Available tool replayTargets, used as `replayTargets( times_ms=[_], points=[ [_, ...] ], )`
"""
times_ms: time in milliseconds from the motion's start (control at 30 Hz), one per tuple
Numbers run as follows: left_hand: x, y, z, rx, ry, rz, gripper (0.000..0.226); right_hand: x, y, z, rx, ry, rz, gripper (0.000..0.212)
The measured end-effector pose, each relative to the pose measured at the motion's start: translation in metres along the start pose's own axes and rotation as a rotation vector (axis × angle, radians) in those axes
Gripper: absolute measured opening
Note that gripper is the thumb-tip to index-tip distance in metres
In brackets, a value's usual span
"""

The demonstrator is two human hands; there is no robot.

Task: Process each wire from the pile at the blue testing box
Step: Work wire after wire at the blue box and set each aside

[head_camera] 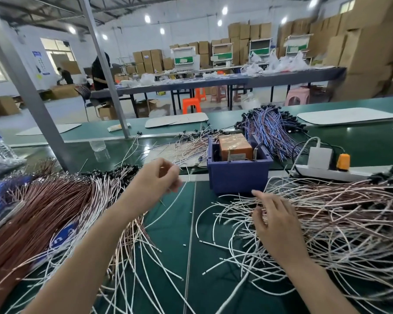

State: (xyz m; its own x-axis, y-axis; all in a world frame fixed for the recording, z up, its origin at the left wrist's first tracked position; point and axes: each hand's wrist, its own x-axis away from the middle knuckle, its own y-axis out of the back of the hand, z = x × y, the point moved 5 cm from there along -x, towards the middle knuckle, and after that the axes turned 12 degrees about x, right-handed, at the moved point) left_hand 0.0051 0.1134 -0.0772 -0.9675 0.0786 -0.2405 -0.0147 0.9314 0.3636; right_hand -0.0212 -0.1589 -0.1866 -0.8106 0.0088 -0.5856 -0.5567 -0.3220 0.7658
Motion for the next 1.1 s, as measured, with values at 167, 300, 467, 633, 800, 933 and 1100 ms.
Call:
replayTargets(
  times_ms=[167, 300, 467, 633, 800, 933, 1100],
  points=[
    [0.013, -0.018, -0.072, -0.314, -0.297, 0.228, 0.013, -0.017, 0.046, 0.049, -0.133, 0.2, -0.181, 0.066],
    [0.018, -0.032, -0.093, -0.324, -0.406, 0.264, 0.007, -0.042, 0.051, 0.091, -0.247, 0.345, 0.109, 0.062],
    [0.016, -0.023, -0.065, -0.284, -0.324, 0.182, 0.011, -0.034, 0.015, 0.096, -0.26, 0.364, 0.363, 0.036],
    [0.035, -0.012, 0.038, -0.481, 0.317, 0.421, 0.026, -0.014, -0.019, 0.083, -0.035, 0.491, 0.717, 0.044],
    [0.052, -0.019, 0.069, -0.432, 0.4, 0.463, 0.035, -0.014, -0.028, 0.094, 0.128, 0.617, 0.766, 0.041],
    [0.068, -0.042, 0.054, -0.116, 0.458, 0.664, 0.041, -0.014, -0.03, 0.099, 0.142, 0.66, 0.743, 0.043],
    [0.095, -0.076, 0.049, -0.088, 0.582, 0.93, 0.05, -0.006, -0.023, 0.098, 0.105, 0.693, 0.698, 0.044]
  ],
)
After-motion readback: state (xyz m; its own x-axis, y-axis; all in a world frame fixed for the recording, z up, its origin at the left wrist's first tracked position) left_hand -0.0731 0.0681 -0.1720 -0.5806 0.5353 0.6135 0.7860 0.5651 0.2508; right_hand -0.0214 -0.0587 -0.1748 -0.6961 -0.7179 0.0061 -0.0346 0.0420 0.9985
